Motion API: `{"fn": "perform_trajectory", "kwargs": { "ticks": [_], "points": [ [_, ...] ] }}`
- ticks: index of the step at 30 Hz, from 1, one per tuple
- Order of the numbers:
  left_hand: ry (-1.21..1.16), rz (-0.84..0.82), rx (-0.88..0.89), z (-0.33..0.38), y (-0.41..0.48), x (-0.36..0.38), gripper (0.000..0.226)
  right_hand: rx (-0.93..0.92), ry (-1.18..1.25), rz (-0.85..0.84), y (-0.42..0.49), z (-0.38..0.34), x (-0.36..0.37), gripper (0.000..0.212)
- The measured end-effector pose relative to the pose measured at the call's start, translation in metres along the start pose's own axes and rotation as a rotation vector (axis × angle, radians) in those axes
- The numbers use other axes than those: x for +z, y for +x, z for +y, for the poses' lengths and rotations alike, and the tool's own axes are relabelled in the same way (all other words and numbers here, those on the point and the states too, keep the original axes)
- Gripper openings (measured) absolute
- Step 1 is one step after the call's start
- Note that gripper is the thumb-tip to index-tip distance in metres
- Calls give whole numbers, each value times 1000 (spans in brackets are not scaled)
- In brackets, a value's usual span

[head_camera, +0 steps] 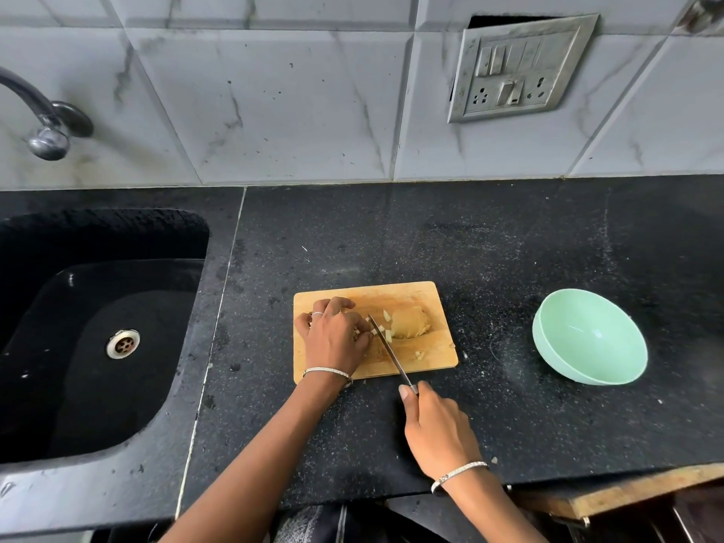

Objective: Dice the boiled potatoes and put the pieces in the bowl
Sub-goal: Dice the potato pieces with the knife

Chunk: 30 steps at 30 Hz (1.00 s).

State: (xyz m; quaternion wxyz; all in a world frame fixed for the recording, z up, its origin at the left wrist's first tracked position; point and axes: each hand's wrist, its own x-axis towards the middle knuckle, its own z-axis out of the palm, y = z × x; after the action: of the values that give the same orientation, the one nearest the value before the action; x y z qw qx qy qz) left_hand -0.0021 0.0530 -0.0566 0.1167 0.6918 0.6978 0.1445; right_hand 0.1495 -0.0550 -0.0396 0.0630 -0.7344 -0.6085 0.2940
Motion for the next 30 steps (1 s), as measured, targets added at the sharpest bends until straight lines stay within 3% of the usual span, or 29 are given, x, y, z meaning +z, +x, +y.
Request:
{"fn": "perform_trajectory", "kwargs": {
  "ticks": [14, 24, 30],
  "points": [
    [-30, -9, -2, 1, 6, 7, 10, 39, 65, -109, 3, 0, -2, 36],
    [80, 70, -9, -3, 6, 5, 20, 67, -18, -54, -13, 5, -15, 34],
    [-37, 61, 45, 1, 6, 2, 11, 46, -4, 14, -8, 7, -13, 35]
  ]
}}
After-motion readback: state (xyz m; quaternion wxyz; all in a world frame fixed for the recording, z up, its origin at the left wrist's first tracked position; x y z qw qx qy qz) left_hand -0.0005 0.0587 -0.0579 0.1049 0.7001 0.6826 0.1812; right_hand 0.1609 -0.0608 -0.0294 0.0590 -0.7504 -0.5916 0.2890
